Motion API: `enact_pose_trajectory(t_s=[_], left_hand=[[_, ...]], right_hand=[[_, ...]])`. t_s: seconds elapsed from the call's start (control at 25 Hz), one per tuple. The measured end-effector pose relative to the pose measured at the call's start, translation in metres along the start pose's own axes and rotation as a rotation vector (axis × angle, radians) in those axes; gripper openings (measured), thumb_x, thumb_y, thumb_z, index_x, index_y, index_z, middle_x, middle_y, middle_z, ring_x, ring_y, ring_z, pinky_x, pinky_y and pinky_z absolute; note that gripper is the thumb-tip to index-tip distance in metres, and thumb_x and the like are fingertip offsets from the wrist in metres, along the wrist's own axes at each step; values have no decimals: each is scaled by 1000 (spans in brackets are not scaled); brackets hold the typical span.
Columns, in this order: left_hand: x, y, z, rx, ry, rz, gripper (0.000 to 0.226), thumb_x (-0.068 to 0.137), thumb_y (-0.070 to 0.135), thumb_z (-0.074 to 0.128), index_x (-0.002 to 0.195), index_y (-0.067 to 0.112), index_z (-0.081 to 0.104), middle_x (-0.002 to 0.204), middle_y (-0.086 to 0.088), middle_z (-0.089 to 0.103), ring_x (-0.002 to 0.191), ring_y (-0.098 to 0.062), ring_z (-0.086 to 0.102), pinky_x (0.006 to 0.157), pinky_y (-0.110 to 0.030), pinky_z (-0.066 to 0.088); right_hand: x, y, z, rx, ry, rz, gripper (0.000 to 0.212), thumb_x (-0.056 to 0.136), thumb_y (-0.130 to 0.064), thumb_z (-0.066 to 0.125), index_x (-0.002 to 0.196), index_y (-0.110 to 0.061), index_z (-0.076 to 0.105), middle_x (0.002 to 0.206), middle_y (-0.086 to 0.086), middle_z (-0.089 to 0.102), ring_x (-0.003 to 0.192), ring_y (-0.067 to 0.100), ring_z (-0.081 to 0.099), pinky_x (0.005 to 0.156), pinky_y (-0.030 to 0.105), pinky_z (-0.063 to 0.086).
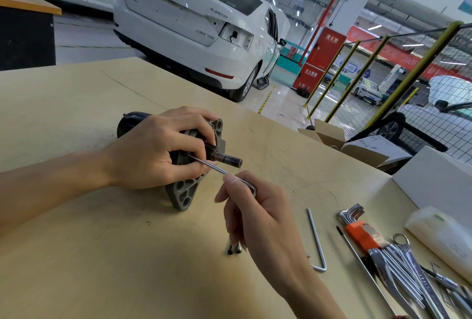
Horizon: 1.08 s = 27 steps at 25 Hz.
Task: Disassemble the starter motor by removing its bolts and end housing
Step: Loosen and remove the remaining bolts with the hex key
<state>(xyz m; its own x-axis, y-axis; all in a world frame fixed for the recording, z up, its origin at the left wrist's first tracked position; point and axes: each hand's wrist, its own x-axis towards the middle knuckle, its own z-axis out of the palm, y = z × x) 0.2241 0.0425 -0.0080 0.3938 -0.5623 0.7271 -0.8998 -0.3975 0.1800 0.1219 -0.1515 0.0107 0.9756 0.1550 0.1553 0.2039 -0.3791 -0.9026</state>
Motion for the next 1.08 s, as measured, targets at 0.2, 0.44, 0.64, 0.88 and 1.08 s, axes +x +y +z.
enact_pose_trajectory(t_s=[0.2, 0.44, 0.64, 0.88, 1.08], left_hand=[[0, 0, 1, 0, 2, -1, 27, 88, 34, 61, 76, 14, 74, 108, 1, 66, 132, -21, 50, 103, -41, 46], [0, 0, 0, 2, 3, 0, 26, 88, 34, 62, 76, 14, 74, 108, 2, 65, 132, -20, 50, 104, -39, 45], [0, 1, 0, 5, 4, 7, 25, 87, 33, 62, 76, 14, 73, 108, 0, 66, 131, -22, 51, 102, -40, 47], [0, 1, 0, 2, 1, 4, 25, 87, 33, 62, 76, 14, 74, 108, 0, 66, 131, -23, 51, 102, -41, 47], [0, 2, 0, 3, -3, -2, 25, 87, 33, 62, 76, 14, 74, 109, 0, 66, 131, -22, 51, 102, -43, 47]], right_hand=[[-1, 0, 0, -8, -6, 4, 32, 99, -31, 49, 73, -17, 62, 50, -1, 53, 44, 10, 48, 44, 20, 37], [-1, -1, 0, -8, -10, 7, 32, 97, -33, 48, 73, -16, 62, 50, -1, 53, 43, 11, 48, 44, 21, 38], [-1, 0, 0, -22, -15, 3, 33, 99, -33, 48, 73, -17, 62, 50, -1, 53, 44, 10, 49, 44, 20, 38], [-1, 1, 0, -30, -20, -6, 34, 100, -33, 48, 74, -17, 62, 51, 0, 54, 44, 10, 49, 45, 20, 38], [-1, 1, 0, -45, -24, -2, 33, 100, -34, 47, 75, -19, 62, 51, -1, 55, 45, 10, 50, 46, 21, 39]])
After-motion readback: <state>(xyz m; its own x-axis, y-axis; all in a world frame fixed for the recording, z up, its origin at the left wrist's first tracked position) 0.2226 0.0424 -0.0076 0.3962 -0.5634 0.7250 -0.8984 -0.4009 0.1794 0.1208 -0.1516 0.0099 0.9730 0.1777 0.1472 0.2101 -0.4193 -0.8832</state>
